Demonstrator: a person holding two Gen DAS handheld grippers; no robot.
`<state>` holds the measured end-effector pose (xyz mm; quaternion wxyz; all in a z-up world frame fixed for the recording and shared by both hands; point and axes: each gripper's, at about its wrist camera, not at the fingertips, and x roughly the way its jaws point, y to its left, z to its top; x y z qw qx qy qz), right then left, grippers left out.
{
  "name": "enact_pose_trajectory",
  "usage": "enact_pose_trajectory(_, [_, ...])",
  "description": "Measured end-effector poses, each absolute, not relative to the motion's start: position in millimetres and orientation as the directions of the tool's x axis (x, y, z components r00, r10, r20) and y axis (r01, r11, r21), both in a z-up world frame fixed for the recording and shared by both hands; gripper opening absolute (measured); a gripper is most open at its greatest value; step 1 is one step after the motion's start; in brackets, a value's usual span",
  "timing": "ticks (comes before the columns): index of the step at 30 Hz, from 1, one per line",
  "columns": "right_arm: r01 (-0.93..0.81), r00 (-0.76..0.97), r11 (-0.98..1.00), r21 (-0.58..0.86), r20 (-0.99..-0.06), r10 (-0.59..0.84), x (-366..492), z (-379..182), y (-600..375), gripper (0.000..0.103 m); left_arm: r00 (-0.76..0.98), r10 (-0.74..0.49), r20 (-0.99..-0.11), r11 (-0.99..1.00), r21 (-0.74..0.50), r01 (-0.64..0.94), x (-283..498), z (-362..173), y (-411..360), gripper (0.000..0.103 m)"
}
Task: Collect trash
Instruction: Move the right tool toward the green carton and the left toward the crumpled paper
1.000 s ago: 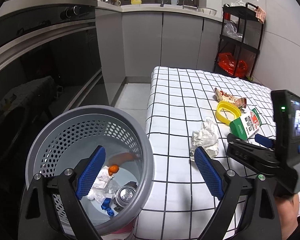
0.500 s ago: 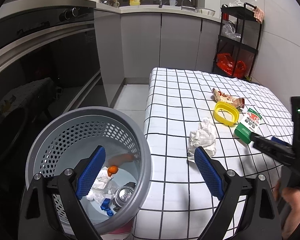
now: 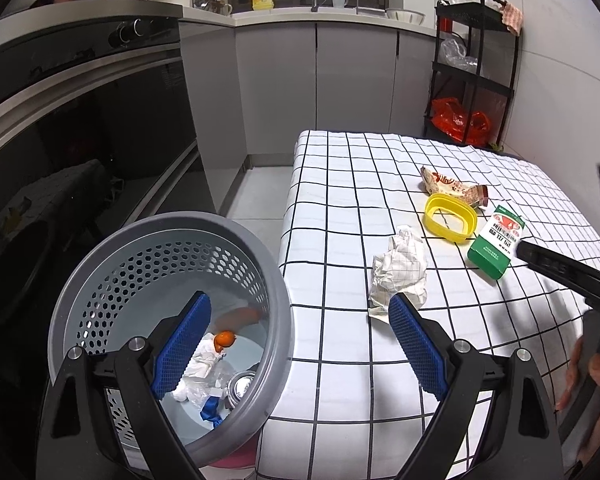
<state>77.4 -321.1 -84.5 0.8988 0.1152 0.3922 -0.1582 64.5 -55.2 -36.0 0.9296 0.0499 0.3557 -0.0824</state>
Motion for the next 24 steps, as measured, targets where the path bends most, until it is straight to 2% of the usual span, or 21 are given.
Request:
enact_pose_trajectory(5, [0.324,0.636,0.946,0.031,-0.747,-0.193,100.5,-85.4,-286.7,0.076,0.732,-0.121,-0.671,0.981,0.034,0.193,64.2,-34.7,-51.0,0.088])
enact_pose_trajectory(11, [0.341,0.609,0.940,-0.012,-0.759,-0.231,124.6,-91.7,-273.6,0.076,0.728,-0.127,-0.674,0.980,0.026,0.195,63.7,-33.7,-46.5,0.088])
enact_pose_trajectory(16, [0.359,0.574,0.925,-0.121,-0.754,-0.321,130.6,-99.9,-268.7,0.076,0.730,-0.127,-0.672,0.981,0.025,0.194,63.2,-32.3,-43.5,0.088])
enact_pose_trajectory(24, [0.420,0.561,0.903,-0.087,-0.757,-0.334,103.7,-98.5,-312.9,0.076,0.728,-0.137,-0.671,0.979,0.021,0.203,63.5,-33.5,-51.5,0.089])
